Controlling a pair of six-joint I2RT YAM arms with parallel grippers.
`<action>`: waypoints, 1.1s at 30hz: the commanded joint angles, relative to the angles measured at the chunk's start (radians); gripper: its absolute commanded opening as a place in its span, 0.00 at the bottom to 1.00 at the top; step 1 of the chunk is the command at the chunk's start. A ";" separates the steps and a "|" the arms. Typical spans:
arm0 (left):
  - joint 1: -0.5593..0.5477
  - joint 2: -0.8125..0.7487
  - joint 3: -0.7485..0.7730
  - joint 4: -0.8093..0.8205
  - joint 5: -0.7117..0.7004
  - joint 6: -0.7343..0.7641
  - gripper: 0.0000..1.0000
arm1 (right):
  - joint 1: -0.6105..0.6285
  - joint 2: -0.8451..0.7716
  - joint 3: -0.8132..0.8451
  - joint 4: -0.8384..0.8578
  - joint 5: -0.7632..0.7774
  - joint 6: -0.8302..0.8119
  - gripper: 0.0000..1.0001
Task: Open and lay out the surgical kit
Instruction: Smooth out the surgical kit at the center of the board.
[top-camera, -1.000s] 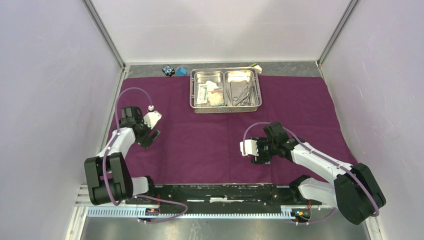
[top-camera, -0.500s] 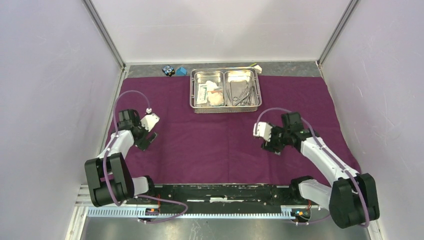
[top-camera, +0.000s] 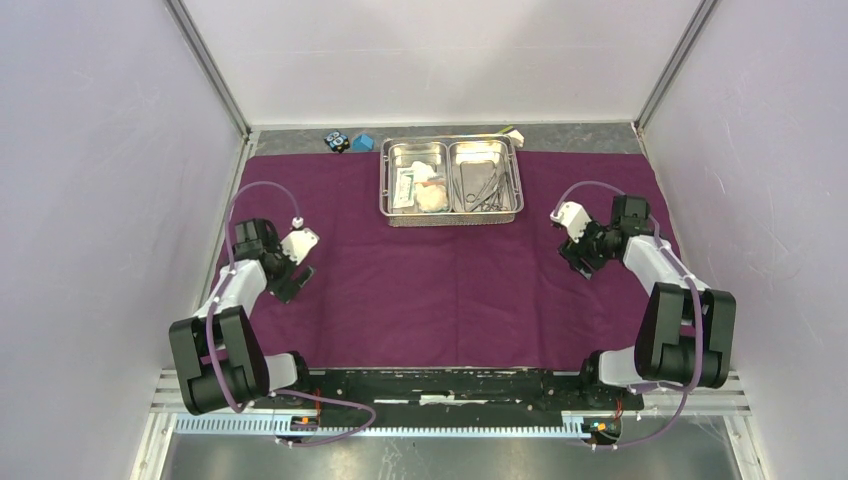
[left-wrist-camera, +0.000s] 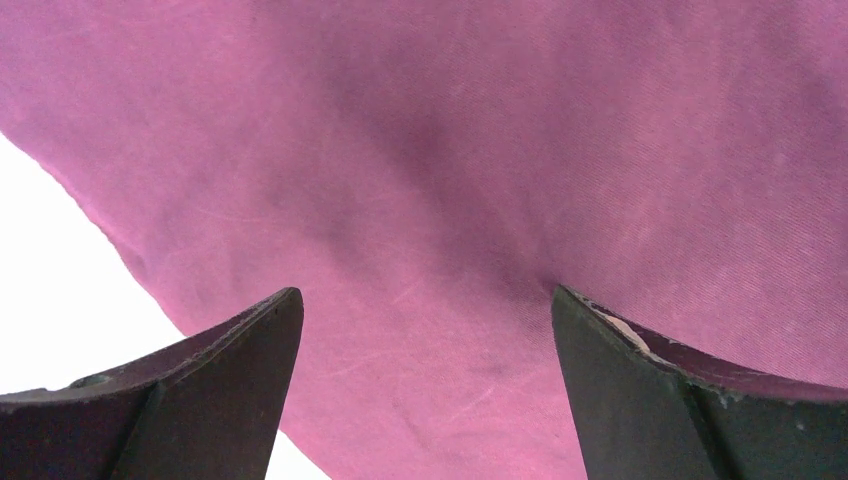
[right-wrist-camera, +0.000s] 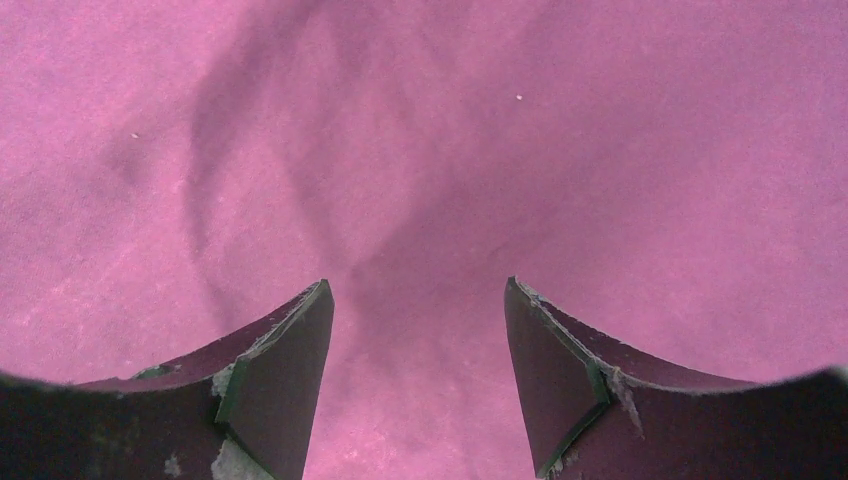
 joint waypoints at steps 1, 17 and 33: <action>0.012 -0.034 0.088 -0.091 0.092 -0.032 1.00 | -0.007 0.019 0.047 0.064 -0.018 0.029 0.70; 0.019 0.471 0.597 -0.008 0.251 -0.458 0.97 | -0.007 0.061 0.055 0.113 -0.041 0.074 0.70; 0.008 0.654 0.544 0.071 -0.019 -0.343 0.87 | -0.007 0.060 0.033 0.114 -0.038 0.066 0.70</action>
